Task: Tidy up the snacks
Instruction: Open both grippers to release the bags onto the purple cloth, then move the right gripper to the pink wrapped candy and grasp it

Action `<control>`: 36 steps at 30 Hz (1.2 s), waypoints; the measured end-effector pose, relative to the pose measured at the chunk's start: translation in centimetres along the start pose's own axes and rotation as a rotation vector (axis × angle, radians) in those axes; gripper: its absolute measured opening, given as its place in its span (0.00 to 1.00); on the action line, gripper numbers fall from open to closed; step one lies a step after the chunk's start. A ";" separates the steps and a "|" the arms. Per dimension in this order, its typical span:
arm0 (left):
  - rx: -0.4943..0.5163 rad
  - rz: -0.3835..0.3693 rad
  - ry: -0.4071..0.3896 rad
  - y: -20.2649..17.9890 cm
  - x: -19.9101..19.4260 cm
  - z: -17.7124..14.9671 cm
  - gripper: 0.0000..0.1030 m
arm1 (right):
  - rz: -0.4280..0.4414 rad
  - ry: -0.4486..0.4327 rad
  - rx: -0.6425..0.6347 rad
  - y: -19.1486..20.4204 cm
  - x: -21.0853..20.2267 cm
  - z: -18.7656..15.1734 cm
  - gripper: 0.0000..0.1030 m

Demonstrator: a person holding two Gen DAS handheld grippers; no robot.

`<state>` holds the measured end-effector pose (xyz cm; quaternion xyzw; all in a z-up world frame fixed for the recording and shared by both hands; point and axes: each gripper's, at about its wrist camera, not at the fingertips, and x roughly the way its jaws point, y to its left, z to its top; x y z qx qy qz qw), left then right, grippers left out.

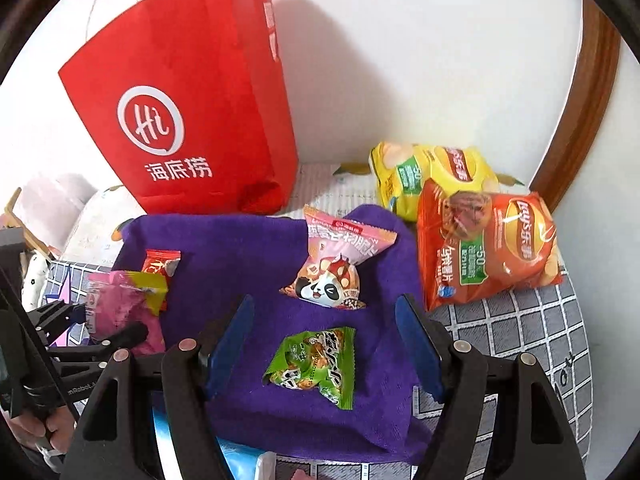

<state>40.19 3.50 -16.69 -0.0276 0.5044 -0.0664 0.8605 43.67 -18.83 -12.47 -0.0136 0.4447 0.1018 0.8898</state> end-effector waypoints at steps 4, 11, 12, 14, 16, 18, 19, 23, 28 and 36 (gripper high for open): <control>-0.001 -0.018 0.006 0.0 0.2 0.0 0.65 | -0.004 0.001 -0.035 0.7 -0.3 0.1 0.71; 0.004 -0.034 -0.005 -0.3 -0.1 0.0 0.81 | 0.003 0.012 -0.046 1.3 -0.3 0.0 0.71; 0.003 -0.031 -0.014 -0.3 -0.3 0.0 0.81 | 0.002 0.011 -0.046 1.4 -0.3 0.1 0.71; 0.004 -0.027 -0.030 -0.2 -0.9 0.1 0.81 | -0.002 0.007 -0.047 1.5 -0.5 0.1 0.71; 0.000 -0.023 -0.049 0.0 -1.6 0.2 0.81 | 0.003 -0.002 -0.047 1.7 -0.8 0.1 0.71; -0.006 -0.008 -0.076 0.3 -2.5 0.3 0.81 | 0.009 -0.011 -0.047 1.8 -1.3 0.1 0.71; -0.006 -0.004 -0.087 0.4 -2.9 0.4 0.81 | 0.011 -0.016 -0.050 2.0 -1.6 0.1 0.71; -0.007 -0.017 -0.116 0.6 -4.2 0.5 0.81 | 0.013 -0.043 -0.052 2.5 -3.0 -0.4 0.71; 0.005 -0.054 -0.144 0.2 -5.7 0.5 0.81 | -0.010 -0.041 -0.046 1.9 -4.5 -3.6 0.70; 0.042 -0.063 -0.197 -0.9 -8.6 0.0 0.81 | 0.038 -0.041 0.087 -1.3 -6.5 -11.6 0.57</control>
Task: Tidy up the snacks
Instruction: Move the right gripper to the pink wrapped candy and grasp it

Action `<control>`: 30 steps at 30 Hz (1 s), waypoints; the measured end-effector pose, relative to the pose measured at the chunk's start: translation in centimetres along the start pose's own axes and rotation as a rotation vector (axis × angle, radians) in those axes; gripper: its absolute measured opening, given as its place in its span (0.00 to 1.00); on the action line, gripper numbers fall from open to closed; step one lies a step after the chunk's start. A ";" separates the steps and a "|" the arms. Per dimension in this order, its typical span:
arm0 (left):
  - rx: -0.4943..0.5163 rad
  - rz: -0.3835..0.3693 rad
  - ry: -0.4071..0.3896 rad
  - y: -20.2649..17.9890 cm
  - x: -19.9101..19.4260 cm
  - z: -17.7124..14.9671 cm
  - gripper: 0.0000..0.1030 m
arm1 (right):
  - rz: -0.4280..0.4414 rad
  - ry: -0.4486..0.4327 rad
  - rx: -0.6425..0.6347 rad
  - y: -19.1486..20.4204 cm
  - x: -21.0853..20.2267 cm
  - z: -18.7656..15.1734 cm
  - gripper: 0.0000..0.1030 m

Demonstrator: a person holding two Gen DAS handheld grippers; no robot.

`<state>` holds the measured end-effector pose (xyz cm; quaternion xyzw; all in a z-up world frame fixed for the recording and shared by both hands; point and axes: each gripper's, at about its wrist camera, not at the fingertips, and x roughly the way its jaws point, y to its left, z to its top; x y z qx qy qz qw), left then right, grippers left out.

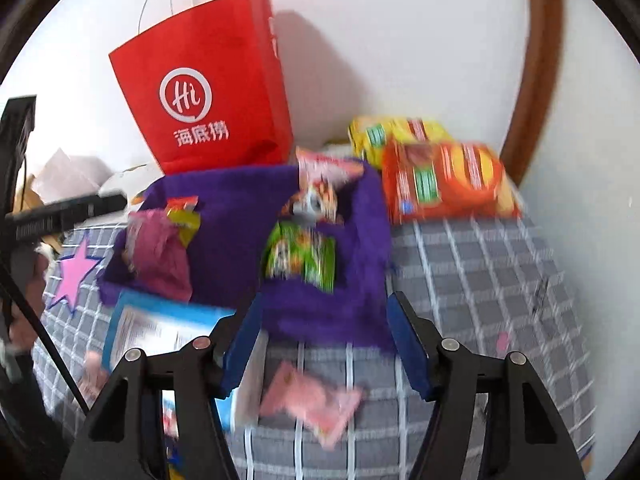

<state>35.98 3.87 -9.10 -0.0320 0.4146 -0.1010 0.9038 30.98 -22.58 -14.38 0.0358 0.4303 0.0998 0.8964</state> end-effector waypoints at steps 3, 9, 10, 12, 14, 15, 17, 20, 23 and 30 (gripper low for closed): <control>-0.004 -0.005 -0.018 -0.1 -1.5 -0.4 0.81 | 0.020 0.033 0.019 -0.6 0.6 -1.9 0.40; -0.027 -0.008 -0.002 1.0 -3.4 -3.3 0.81 | 0.028 0.097 0.036 -0.7 4.3 -3.2 0.40; -0.028 0.006 0.005 1.5 -3.6 -4.1 0.81 | 0.040 0.099 0.038 -0.7 4.9 -3.1 0.40; -0.031 0.025 0.014 2.3 -4.1 -5.2 0.81 | 0.044 0.124 0.035 -0.7 6.3 -3.1 0.40; -0.041 0.030 0.018 3.1 -4.6 -6.0 0.81 | 0.053 0.160 0.036 -0.9 7.5 -3.4 0.40; -0.047 0.033 0.020 3.5 -4.8 -6.5 0.81 | 0.061 0.156 0.045 -1.1 7.5 -3.5 0.40; -0.056 0.040 0.023 4.2 -5.2 -7.3 0.81 | 0.063 0.166 0.047 -1.2 7.0 -3.9 0.40; -0.074 0.039 0.024 4.9 -5.7 -8.4 0.81 | 0.090 0.189 0.065 -1.4 6.1 -5.1 0.40; -0.091 0.028 0.031 5.3 -5.9 -9.6 0.81 | 0.081 0.201 0.047 -1.3 4.8 -6.7 0.40; -0.119 0.005 0.039 5.8 -6.6 -12.1 0.81 | 0.150 0.264 0.080 -1.3 1.3 -10.3 0.58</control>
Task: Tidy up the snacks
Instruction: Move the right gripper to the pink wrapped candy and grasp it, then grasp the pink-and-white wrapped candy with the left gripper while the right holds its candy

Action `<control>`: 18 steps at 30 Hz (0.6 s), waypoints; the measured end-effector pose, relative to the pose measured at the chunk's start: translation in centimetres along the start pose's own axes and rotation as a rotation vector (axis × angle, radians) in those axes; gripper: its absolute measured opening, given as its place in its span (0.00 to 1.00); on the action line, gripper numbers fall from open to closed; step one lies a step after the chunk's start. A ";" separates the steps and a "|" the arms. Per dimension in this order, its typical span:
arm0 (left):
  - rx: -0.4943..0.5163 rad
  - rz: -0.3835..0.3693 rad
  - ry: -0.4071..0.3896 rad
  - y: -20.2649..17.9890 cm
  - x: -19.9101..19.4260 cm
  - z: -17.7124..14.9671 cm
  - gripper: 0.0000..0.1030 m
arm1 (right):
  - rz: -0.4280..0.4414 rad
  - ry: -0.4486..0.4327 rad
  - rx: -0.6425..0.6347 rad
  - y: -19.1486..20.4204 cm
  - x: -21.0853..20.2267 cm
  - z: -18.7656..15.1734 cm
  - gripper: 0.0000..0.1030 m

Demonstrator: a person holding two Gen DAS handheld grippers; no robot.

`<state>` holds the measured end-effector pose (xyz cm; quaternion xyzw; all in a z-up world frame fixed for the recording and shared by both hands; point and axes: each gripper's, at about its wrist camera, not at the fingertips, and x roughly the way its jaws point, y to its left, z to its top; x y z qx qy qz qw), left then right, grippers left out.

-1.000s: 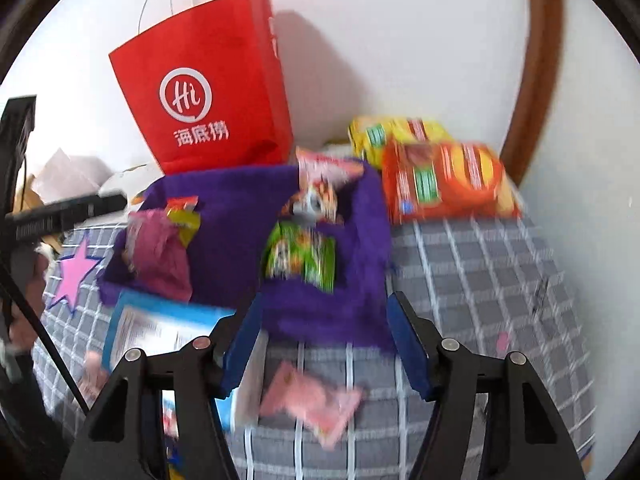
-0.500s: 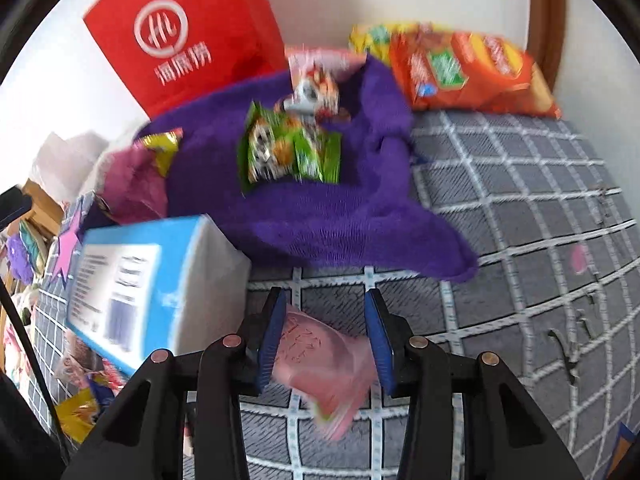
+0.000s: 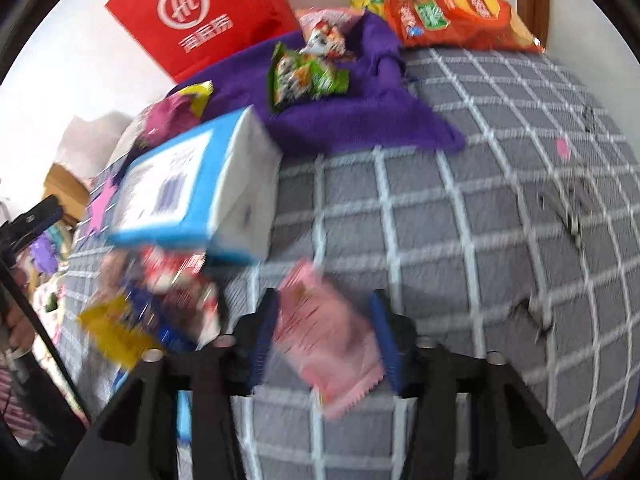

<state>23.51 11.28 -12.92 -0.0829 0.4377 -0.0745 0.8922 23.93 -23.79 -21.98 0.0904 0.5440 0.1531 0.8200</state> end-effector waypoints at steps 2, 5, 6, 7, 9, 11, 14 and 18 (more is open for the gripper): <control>-0.005 -0.001 0.005 0.2 -0.1 -0.7 0.81 | -0.012 -0.020 -0.020 0.3 -0.8 -1.2 0.61; -0.017 -0.006 0.016 0.4 -0.1 -1.5 0.81 | -0.045 -0.047 -0.079 1.3 -1.4 -2.2 0.71; -0.021 -0.009 0.018 0.5 -0.1 -1.8 0.81 | -0.067 -0.062 -0.101 1.5 -1.5 -2.2 0.73; -0.026 -0.011 0.020 0.6 -0.1 -2.0 0.81 | -0.100 -0.079 -0.122 1.8 -1.4 -2.2 0.73; -0.033 -0.010 0.020 0.6 -0.2 -2.5 0.81 | -0.147 -0.094 -0.159 2.4 -0.4 -1.7 0.73; -0.043 -0.003 0.013 0.8 -0.4 -3.0 0.80 | -0.181 -0.072 -0.180 2.6 0.8 -1.5 0.73; -0.060 0.016 0.008 1.3 -0.6 -3.6 0.80 | -0.248 -0.097 -0.242 3.0 1.6 -1.9 0.68; -0.060 0.022 0.018 1.4 -0.2 -4.1 0.79 | -0.233 -0.178 -0.187 2.0 1.3 -2.4 0.65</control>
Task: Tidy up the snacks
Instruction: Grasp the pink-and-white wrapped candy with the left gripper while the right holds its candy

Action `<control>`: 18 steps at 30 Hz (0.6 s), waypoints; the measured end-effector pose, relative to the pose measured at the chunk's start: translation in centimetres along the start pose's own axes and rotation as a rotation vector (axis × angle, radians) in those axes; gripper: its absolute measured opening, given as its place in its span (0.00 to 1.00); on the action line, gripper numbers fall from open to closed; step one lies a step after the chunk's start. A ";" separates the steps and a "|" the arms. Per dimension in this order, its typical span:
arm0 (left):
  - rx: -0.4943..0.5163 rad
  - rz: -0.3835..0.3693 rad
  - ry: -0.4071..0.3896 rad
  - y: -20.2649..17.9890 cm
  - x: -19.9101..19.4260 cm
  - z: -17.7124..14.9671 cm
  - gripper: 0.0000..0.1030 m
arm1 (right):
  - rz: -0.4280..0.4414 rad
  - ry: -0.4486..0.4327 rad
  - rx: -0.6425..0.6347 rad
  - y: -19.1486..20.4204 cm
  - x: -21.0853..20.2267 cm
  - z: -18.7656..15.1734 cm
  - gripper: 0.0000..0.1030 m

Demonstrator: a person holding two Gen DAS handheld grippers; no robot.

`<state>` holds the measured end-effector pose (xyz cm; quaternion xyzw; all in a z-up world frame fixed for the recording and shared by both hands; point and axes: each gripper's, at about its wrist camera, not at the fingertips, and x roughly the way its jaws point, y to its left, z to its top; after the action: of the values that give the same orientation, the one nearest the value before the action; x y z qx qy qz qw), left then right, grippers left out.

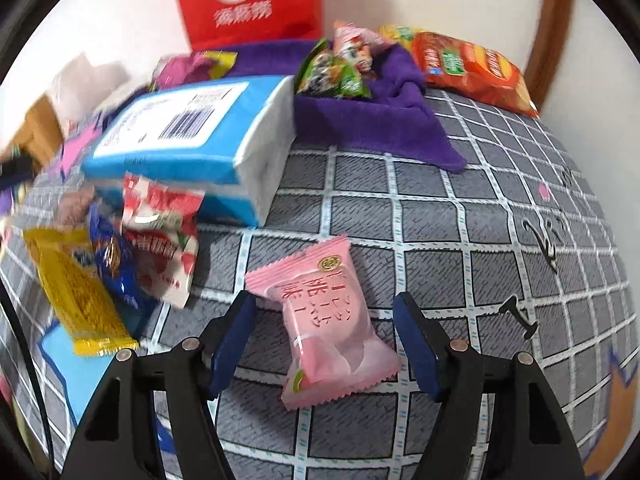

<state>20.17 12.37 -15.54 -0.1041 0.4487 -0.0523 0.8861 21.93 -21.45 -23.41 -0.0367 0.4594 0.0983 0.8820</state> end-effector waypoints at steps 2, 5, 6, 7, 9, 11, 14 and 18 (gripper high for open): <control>0.012 0.007 0.013 -0.3 0.6 -0.3 0.79 | -0.016 -0.044 0.010 -0.2 -0.3 -0.7 0.64; 0.048 0.029 0.031 -1.1 1.8 -0.8 0.79 | -0.020 -0.069 0.026 -0.4 -0.6 -1.1 0.64; 0.063 0.046 0.037 -1.4 2.3 -1.1 0.79 | -0.023 -0.069 0.033 -0.4 -0.4 -1.0 0.64; 0.074 0.057 0.042 -1.6 2.7 -1.3 0.79 | -0.020 -0.064 0.037 -0.3 -0.3 -1.0 0.64; 0.092 0.061 0.057 -2.0 3.5 -1.6 0.79 | -0.032 -0.063 0.039 -0.4 -0.3 -0.9 0.64; 0.095 0.076 0.080 -2.4 4.4 -1.7 0.79 | -0.042 -0.061 0.033 -0.2 -0.3 -0.9 0.64; 0.137 0.121 0.113 -3.1 5.8 -2.2 0.79 | -0.037 -0.063 0.033 -0.3 -0.4 -1.0 0.62; 0.171 0.183 0.092 -3.3 6.3 -3.1 0.62 | -0.042 -0.069 0.047 -0.6 -0.6 -1.2 0.53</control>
<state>21.42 7.53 -21.44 0.0157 0.4903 -0.0139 0.8713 20.77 -22.27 -23.56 -0.0224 0.4299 0.0701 0.8999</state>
